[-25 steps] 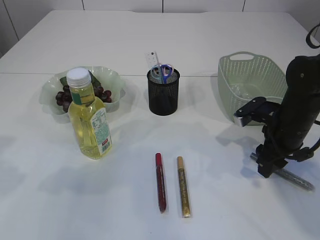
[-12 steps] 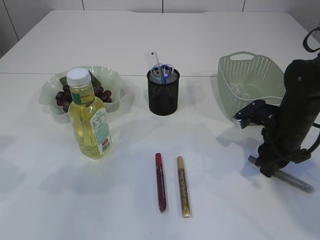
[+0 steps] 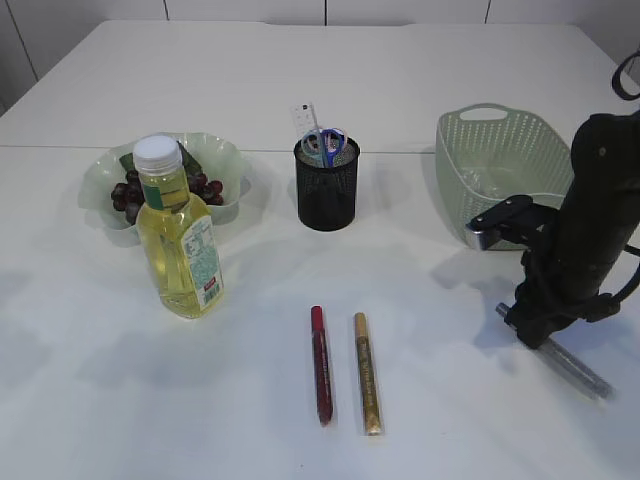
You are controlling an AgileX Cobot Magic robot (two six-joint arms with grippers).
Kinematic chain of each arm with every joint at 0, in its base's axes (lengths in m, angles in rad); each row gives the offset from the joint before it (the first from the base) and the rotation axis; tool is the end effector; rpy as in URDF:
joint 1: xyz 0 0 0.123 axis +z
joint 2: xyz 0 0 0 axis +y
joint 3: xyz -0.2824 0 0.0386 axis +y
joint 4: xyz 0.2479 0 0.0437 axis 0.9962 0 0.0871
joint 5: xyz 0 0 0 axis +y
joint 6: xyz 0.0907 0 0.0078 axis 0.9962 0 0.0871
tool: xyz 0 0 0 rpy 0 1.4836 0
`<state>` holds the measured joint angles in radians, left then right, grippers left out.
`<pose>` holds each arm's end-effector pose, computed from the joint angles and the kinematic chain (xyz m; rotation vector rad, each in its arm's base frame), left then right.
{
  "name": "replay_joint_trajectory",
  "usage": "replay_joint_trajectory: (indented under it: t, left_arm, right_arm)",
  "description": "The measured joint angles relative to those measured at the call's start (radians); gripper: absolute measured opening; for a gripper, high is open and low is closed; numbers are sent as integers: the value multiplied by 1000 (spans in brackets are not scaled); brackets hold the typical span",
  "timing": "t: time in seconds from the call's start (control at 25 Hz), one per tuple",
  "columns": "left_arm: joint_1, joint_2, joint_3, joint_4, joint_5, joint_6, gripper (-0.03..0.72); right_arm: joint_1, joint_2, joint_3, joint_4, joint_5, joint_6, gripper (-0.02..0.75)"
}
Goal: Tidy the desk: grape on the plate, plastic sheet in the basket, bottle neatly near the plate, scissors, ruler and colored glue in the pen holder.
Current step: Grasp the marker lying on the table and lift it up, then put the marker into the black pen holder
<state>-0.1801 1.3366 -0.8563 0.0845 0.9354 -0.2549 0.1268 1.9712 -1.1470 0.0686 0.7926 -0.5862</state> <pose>0.2312 -0.0358 0.2427 -0.0475 2.8887 0.0287 0.3464 0.0486 0.1249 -1.0097 2.9199 0.0605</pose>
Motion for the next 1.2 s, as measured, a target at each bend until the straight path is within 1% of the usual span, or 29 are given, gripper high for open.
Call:
replay_joint_trajectory:
  t: [0.12,0.24,0.36,0.52,0.72,0.8,1.2]
  left_arm:
    - [0,0,0,0,0,0,505]
    - [0,0,0,0,0,0,505]
    - [0,0,0,0,0,0,505]
    - [0,0,0,0,0,0,505]
    - [0,0,0,-4,0,0,505]
    - [0,0,0,-6,0,0,505]
    - [0,0,0,-14,17,0,505]
  right_arm:
    - [0,-52,0,79,8,-15,139]
    - [0,-114,-25,215,32,-98,139]
    - [0,-147,-76,401,65,-203,139]
    - [0,-151,-174,706,102,-347,139]
    - [0,-128,-296,1085,109,-516,139]
    - [0,-107,-340,1186,109,-589,139]
    - [0,52,-504,1503,91,-1002,138]
